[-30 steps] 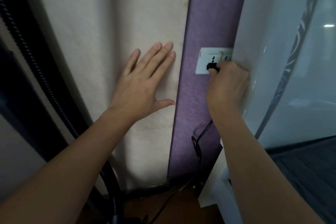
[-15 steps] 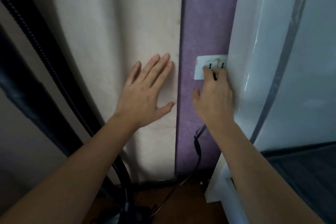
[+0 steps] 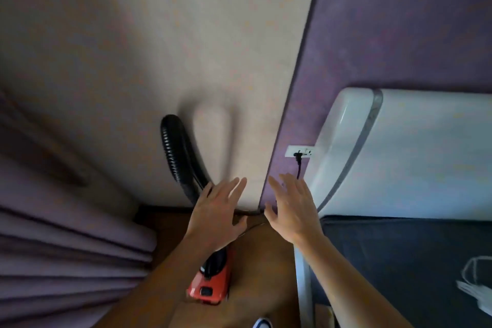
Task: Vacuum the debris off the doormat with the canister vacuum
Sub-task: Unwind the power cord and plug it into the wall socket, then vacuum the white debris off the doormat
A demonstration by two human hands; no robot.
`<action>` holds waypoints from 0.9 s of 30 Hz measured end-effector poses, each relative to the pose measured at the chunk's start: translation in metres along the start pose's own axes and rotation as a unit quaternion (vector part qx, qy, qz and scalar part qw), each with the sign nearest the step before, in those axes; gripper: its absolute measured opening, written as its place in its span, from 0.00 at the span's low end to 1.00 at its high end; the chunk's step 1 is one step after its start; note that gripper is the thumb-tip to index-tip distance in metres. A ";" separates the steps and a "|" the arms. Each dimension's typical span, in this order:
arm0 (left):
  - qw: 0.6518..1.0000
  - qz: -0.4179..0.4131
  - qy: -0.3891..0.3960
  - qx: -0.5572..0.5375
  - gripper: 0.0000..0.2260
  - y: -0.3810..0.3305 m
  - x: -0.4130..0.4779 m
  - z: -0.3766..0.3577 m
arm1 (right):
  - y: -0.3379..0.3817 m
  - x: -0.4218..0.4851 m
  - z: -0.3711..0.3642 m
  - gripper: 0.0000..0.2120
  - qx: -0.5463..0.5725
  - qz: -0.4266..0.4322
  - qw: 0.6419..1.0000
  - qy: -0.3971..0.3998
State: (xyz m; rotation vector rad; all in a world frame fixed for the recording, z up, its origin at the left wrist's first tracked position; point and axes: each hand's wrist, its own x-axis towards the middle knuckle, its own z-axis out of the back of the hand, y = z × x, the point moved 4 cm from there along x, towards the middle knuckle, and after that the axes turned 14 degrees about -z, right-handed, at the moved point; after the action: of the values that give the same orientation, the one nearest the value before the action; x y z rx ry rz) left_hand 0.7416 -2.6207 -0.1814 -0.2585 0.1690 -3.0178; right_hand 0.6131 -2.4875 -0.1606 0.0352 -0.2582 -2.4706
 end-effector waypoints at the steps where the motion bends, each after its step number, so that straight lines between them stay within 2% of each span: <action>1: 1.000 0.013 0.003 -0.012 0.36 -0.002 -0.012 0.024 | 0.010 -0.011 0.017 0.29 -0.002 0.014 1.000 0.013; 4: 0.997 0.060 -0.004 -0.053 0.34 -0.002 -0.044 0.083 | 0.032 -0.033 0.057 0.29 0.008 0.047 0.998 0.037; 7: 0.992 0.103 0.000 -0.071 0.33 0.012 -0.072 0.112 | 0.052 -0.046 0.072 0.29 0.017 0.072 0.996 0.053; 15: 0.977 0.190 -0.023 -0.097 0.31 0.043 -0.115 0.111 | 0.085 -0.050 0.064 0.30 0.033 0.132 0.988 0.075; 19: 0.959 0.224 -0.053 -0.166 0.31 0.053 -0.103 0.095 | 0.093 -0.027 0.033 0.30 0.058 0.151 0.975 0.154; 24: 0.928 0.213 -0.115 -0.284 0.30 0.085 -0.074 0.049 | 0.105 0.008 -0.032 0.35 0.133 0.118 0.949 0.260; 27: 0.921 0.197 -0.141 -0.306 0.23 0.104 -0.063 0.025 | 0.118 0.025 -0.073 0.36 0.167 0.109 0.939 0.279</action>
State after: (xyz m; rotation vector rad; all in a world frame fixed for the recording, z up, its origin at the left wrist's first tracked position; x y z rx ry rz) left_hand 0.8177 -2.7185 -0.1795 -0.6183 1.0050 -2.4108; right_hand 0.6709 -2.6068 -0.2088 0.7941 -0.4014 -2.0680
